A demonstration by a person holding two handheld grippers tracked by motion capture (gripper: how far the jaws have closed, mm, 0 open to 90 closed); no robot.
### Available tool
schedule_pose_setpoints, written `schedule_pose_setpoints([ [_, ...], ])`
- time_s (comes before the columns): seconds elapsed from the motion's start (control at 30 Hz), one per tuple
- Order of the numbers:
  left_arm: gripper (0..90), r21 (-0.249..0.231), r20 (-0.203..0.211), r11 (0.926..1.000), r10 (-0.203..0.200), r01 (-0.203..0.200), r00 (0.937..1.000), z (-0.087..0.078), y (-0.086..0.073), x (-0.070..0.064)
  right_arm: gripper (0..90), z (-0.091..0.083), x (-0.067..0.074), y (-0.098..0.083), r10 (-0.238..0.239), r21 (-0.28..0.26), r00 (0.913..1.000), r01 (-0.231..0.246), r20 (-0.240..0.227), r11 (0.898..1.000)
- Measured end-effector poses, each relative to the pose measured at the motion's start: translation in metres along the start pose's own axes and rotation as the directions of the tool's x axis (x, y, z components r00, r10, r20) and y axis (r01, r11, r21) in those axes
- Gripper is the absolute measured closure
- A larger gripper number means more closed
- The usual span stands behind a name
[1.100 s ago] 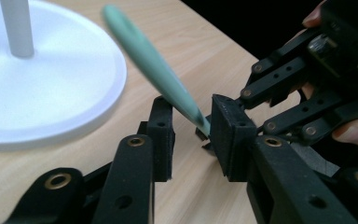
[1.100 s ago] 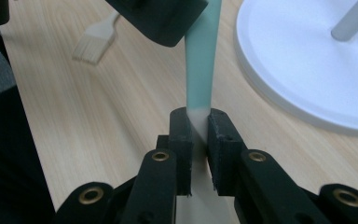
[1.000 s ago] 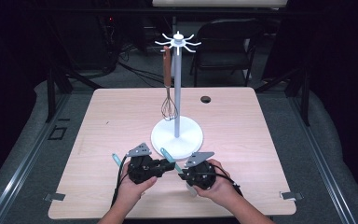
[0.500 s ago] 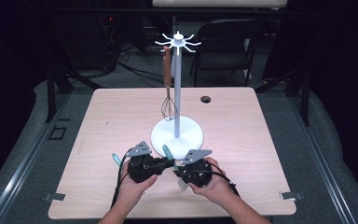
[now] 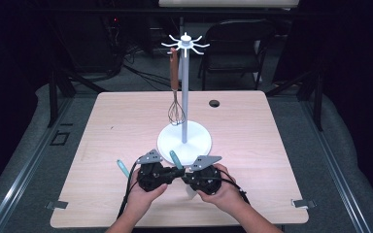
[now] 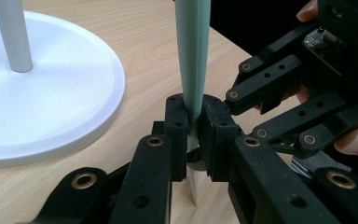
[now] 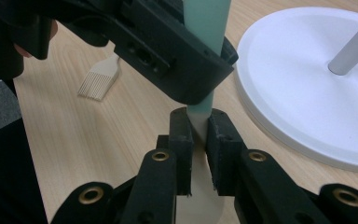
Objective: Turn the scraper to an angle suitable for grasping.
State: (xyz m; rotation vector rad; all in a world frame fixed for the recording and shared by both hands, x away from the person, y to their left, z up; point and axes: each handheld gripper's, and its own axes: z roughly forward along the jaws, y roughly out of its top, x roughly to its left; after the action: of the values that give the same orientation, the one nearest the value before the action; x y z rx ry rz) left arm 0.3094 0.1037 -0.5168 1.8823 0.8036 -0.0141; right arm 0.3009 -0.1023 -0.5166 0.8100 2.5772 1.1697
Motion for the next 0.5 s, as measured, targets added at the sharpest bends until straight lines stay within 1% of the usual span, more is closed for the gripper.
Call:
schedule_pose_setpoints([
  [0.23, 83.3, -0.001, 0.0, 1.0, -0.004, 0.004, 1.0, 0.0014, -0.0012, 0.0002, 80.3, -0.0001, -0.0013, -0.0006, 0.008, 0.001, 1.0, -0.008, -0.004, 1.0],
  [0.27, 83.3, -0.001, 0.002, 1.0, -0.004, 0.004, 1.0, 0.0015, -0.0012, 0.0004, 79.9, 0.0001, -0.0015, -0.0005, 0.016, -0.001, 0.9999, -0.016, -0.006, 1.0],
  [0.3, 83.4, -0.003, 0.003, 1.0, -0.006, 0.006, 1.0, 0.0017, -0.0013, 0.0004, 79.3, -0.0002, -0.0021, -0.0006, 0.023, 0.004, 0.9997, -0.023, -0.01, 1.0],
  [0.37, 83.4, -0.004, 0.001, 0.9999, -0.011, 0.011, 0.9999, 0.0019, -0.0013, 0.0005, 77.9, -0.0015, -0.0035, -0.0012, 0.022, 0.017, 0.9997, -0.021, -0.015, 1.0],
  [0.4, 83.4, -0.005, 0.0, 0.9999, -0.013, 0.013, 0.9999, 0.0021, -0.0013, 0.0008, 77.3, -0.0019, -0.0039, -0.0021, 0.03, 0.019, 0.9993, -0.03, -0.019, 0.999],
  [0.43, 83.4, -0.006, -0.001, 0.9998, -0.018, 0.018, 0.9998, 0.0023, -0.0012, 0.001, 76.9, -0.0031, -0.0052, -0.0028, 0.028, 0.031, 0.9994, -0.027, -0.022, 0.999],
  [0.47, 83.4, -0.006, 0.001, 0.9998, -0.018, 0.018, 0.9998, 0.0025, -0.0011, 0.0016, 76.7, -0.0046, -0.0056, -0.0037, 0.031, 0.043, 0.9993, -0.03, -0.019, 0.999],
  [0.5, 83.4, -0.005, 0.001, 0.9998, -0.019, 0.019, 0.9998, 0.0026, -0.001, 0.0017, 76.6, -0.0054, -0.0059, -0.005, 0.037, 0.044, 0.9991, -0.036, -0.021, 0.998],
])
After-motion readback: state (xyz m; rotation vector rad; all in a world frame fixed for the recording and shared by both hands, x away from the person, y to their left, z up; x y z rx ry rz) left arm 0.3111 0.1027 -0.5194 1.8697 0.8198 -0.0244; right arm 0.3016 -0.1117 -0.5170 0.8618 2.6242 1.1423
